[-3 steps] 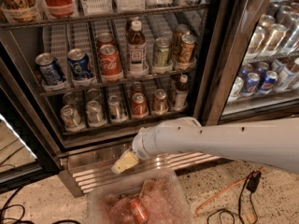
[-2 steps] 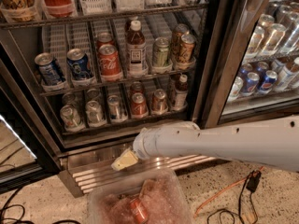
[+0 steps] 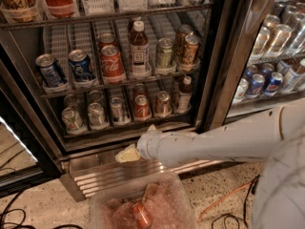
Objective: Pick redbull can from bottom shelf of fridge
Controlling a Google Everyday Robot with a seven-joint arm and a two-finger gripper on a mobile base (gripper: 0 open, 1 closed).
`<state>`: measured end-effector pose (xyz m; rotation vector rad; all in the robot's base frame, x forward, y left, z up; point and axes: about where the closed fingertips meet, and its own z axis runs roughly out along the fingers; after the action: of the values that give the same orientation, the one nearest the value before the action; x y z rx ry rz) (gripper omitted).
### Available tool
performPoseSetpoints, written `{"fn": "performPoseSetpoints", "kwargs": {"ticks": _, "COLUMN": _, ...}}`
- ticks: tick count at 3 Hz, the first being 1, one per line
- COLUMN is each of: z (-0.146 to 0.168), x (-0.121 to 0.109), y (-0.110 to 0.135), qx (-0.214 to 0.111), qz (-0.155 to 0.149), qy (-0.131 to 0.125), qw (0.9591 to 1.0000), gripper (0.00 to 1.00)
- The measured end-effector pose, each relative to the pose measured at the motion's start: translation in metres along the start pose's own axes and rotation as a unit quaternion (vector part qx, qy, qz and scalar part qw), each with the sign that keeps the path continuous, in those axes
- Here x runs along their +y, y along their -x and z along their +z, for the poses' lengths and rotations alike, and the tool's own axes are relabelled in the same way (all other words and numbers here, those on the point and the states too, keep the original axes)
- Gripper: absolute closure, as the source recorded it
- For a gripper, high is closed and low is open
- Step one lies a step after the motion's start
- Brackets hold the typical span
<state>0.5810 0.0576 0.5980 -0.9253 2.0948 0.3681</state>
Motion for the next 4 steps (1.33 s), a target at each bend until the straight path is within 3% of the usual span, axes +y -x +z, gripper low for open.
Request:
{"fn": "performPoseSetpoints", "kwargs": {"ticks": 1, "z": 0.021, "x": 0.0, "y": 0.02, "qx": -0.033, "qz": -0.004, "qy": -0.023, "qw": 0.9992, "gripper": 0.0}}
{"fn": "performPoseSetpoints", "kwargs": {"ticks": 2, "z": 0.021, "x": 0.0, "y": 0.02, "qx": -0.033, "qz": -0.004, "qy": -0.023, "qw": 0.9992, "gripper": 0.0}}
{"fn": "performPoseSetpoints", "kwargs": {"ticks": 4, "z": 0.036, "x": -0.003, "y": 0.027, "qx": -0.092, "qz": 0.015, "qy": -0.061, "qw": 0.9938, "gripper": 0.0}}
